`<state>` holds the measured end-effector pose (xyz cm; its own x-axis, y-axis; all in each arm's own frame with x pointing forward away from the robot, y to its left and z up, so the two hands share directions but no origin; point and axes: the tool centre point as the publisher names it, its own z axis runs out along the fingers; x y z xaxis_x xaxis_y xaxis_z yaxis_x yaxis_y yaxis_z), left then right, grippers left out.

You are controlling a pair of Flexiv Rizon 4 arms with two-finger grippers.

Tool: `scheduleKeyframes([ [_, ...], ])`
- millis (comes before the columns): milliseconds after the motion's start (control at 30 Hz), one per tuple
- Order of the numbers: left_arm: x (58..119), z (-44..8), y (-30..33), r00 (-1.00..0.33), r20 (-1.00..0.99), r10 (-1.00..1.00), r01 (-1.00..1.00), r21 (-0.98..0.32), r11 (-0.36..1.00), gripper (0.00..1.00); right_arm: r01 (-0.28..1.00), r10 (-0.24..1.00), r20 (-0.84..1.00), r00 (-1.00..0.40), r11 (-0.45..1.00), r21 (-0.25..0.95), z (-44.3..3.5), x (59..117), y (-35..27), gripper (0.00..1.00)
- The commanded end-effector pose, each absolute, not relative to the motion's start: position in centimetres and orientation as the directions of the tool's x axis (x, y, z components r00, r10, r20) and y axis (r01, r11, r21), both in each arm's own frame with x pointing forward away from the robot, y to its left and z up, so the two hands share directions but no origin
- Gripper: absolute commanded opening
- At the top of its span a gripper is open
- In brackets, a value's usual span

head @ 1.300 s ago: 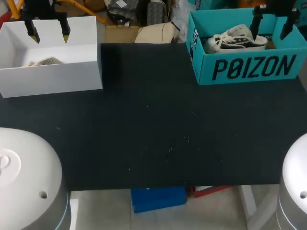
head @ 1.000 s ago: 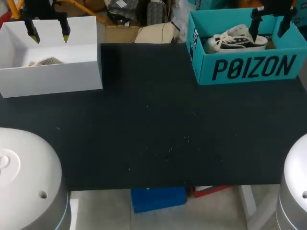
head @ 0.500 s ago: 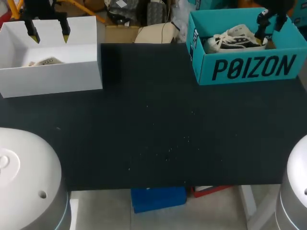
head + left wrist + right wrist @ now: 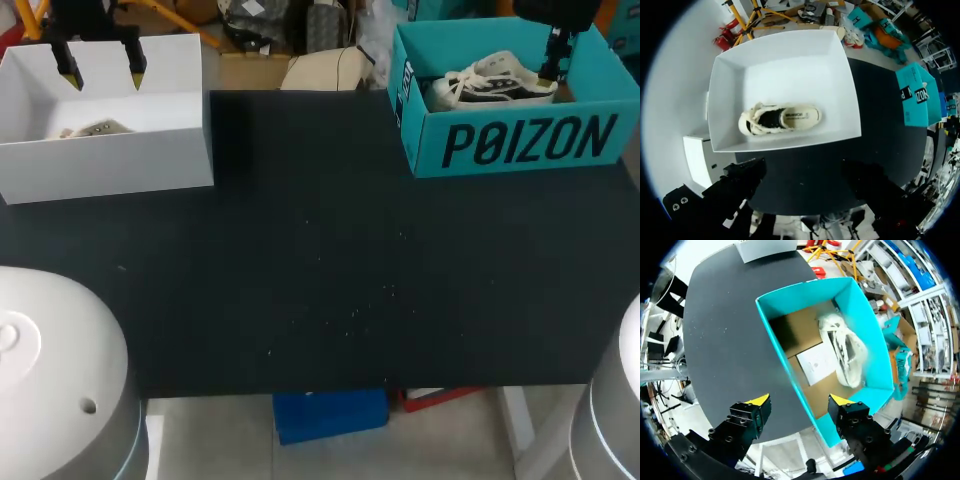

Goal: Take the shoe out of the shoebox, open the shoe tongue, remove and reinsert the insole, then place the shoe into the shoebox

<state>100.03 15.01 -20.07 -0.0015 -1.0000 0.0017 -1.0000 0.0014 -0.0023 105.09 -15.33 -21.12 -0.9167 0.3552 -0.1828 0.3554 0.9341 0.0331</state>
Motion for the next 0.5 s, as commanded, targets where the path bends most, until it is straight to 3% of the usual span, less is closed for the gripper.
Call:
scheduleKeyframes([
  [33, 100.0, -20.0, 15.0, -0.001, 0.001, -1.0, -1.0, -0.001, 0.001, 1.0, -0.118, -0.113, -0.105, -0.988, 0.992, 0.041, -23.0, 110.5, -15.3, 0.58],
  [167, 100.0, -20.0, 15.0, -0.001, 0.001, -1.0, -1.0, -0.001, 0.001, 1.0, -0.179, -0.176, -0.081, -0.981, 0.983, 0.033, -24.9, 113.5, -15.2, 0.71],
  [233, 100.0, -20.0, 15.0, -0.001, 0.001, -1.0, -1.0, -0.001, 0.001, 1.0, -0.202, -0.2, -0.068, -0.977, 0.979, 0.021, -26.0, 114.8, -15.2, 0.56],
  [333, 100.0, -20.0, 15.0, -0.001, 0.001, -1.0, -1.0, -0.001, 0.001, 1.0, -0.224, -0.223, -0.059, -0.973, 0.974, 0.015, -27.5, 116.2, -15.3, 0.5],
  [500, 100.0, -20.0, 15.0, -0.001, 0.001, -1.0, -1.0, -0.001, 0.001, 1.0, -0.239, -0.239, -0.039, -0.97, 0.971, -0.011, -30.0, 118.6, -15.5, 0.47],
])
